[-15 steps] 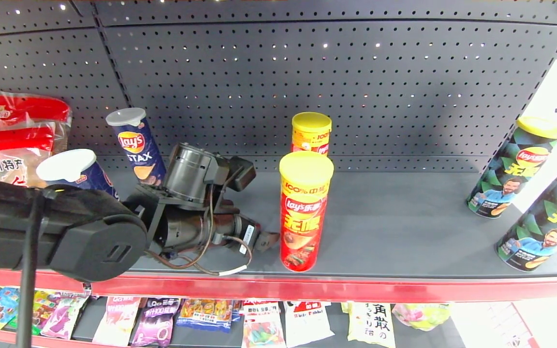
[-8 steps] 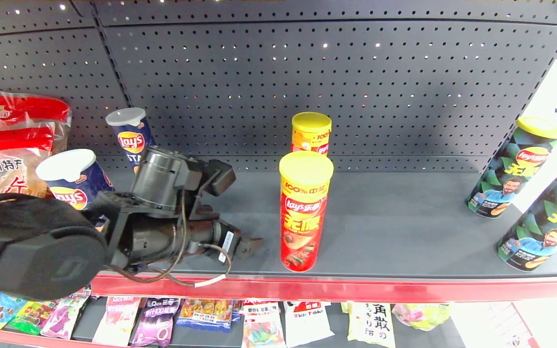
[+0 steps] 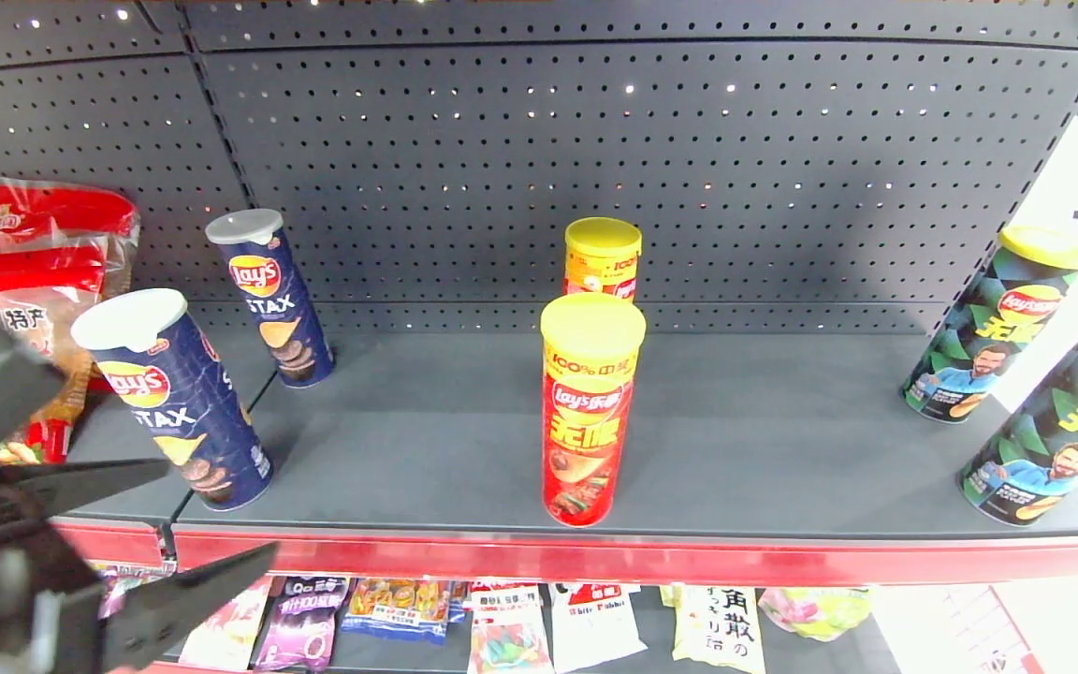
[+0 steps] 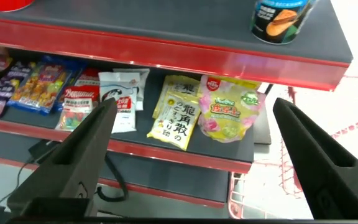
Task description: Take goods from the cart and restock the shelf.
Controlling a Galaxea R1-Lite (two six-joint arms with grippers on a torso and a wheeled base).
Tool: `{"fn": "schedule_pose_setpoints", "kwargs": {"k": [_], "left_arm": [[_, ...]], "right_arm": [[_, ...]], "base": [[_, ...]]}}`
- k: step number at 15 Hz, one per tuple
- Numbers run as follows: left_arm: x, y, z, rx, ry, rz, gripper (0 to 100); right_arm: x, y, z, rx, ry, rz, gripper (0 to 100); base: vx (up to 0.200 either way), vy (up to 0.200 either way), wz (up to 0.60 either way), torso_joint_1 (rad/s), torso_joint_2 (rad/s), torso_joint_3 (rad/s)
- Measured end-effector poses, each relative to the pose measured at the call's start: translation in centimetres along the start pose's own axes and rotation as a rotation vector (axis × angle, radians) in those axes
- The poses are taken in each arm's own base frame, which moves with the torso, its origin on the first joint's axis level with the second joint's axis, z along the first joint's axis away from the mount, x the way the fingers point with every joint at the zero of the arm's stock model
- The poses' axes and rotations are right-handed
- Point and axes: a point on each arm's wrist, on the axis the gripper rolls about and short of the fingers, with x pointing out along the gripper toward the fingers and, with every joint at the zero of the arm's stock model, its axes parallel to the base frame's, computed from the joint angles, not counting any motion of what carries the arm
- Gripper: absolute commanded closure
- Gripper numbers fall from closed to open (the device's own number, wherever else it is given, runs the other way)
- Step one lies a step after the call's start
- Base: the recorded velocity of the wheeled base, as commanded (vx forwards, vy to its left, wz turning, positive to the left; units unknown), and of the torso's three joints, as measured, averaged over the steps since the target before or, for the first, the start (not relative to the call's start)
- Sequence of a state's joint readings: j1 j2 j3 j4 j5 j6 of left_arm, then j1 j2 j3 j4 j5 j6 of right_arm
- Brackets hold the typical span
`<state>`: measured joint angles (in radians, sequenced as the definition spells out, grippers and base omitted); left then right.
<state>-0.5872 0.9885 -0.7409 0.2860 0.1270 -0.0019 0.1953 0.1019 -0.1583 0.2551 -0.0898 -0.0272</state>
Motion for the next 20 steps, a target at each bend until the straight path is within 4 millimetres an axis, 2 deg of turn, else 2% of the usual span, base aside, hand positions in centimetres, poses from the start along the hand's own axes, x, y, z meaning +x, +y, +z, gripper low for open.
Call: {"fn": "schedule_pose_setpoints", "kwargs": {"k": [2, 3, 4, 5, 7, 8, 10, 12, 14, 16, 18, 20], "left_arm": [[-5.0, 1.0, -3.7, -0.040, -0.049, 0.123, 0], [-6.7, 1.3, -5.9, -0.081, -0.059, 0.191, 0], [-8.0, 1.4, -8.0, -0.138, -0.067, 0.274, 0], [-9.0, 1.1, -10.0, -0.198, -0.101, 0.353, 0], [-9.8, 0.3, -13.3, -0.250, -0.171, 0.441, 0], [-9.8, 0.0, -14.7, -0.265, -0.195, 0.478, 0], [-9.5, -0.6, -16.0, -0.304, -0.214, 0.578, 0], [-8.9, -1.1, -16.6, -0.340, -0.195, 0.658, 0], [-8.1, -1.2, -17.3, -0.344, -0.221, 0.645, 0], [-7.2, -0.9, -16.9, -0.320, -0.399, 0.609, 0], [-5.6, -0.6, -17.3, -0.260, -0.537, 0.565, 0], [-4.2, -0.5, -18.5, -0.230, -0.521, 0.535, 0]], "right_arm": [[-0.1, 0.2, 0.6, 0.019, 0.012, -0.118, 0], [0.0, 0.4, 0.8, 0.024, 0.024, -0.192, 0], [0.0, 0.7, 0.8, 0.026, 0.039, -0.262, 0], [0.2, 1.0, 0.6, 0.026, 0.043, -0.259, 0], [0.3, 1.6, 0.4, 0.013, 0.002, -0.123, 0], [0.4, 1.8, 0.5, 0.004, -0.024, -0.056, 0], [0.6, 1.7, 0.9, 0.002, -0.021, -0.017, 0], [0.8, 1.4, 1.9, -0.008, -0.019, 0.055, 0], [0.9, 1.2, 2.1, -0.015, -0.004, 0.122, 0], [0.7, 1.3, 1.0, -0.030, -0.023, 0.160, 0], [0.3, 1.2, 0.0, -0.043, -0.069, 0.084, 0], [0.3, 0.7, -0.1, -0.031, -0.187, -0.148, 0]], "base": [[0.000, 0.000, 0.00, 0.000, 0.00, 0.000], [0.000, 0.000, 0.00, 0.000, 0.00, 0.000], [0.000, 0.000, 0.00, 0.000, 0.00, 0.000], [0.000, 0.000, 0.00, 0.000, 0.00, 0.000], [0.000, 0.000, 0.00, 0.000, 0.00, 0.000], [0.000, 0.000, 0.00, 0.000, 0.00, 0.000], [0.000, 0.000, 0.00, 0.000, 0.00, 0.000], [0.000, 0.000, 0.00, 0.000, 0.00, 0.000], [0.000, 0.000, 0.00, 0.000, 0.00, 0.000], [0.000, 0.000, 0.00, 0.000, 0.00, 0.000], [0.000, 0.000, 0.00, 0.000, 0.00, 0.000], [0.000, 0.000, 0.00, 0.000, 0.00, 0.000]]}}
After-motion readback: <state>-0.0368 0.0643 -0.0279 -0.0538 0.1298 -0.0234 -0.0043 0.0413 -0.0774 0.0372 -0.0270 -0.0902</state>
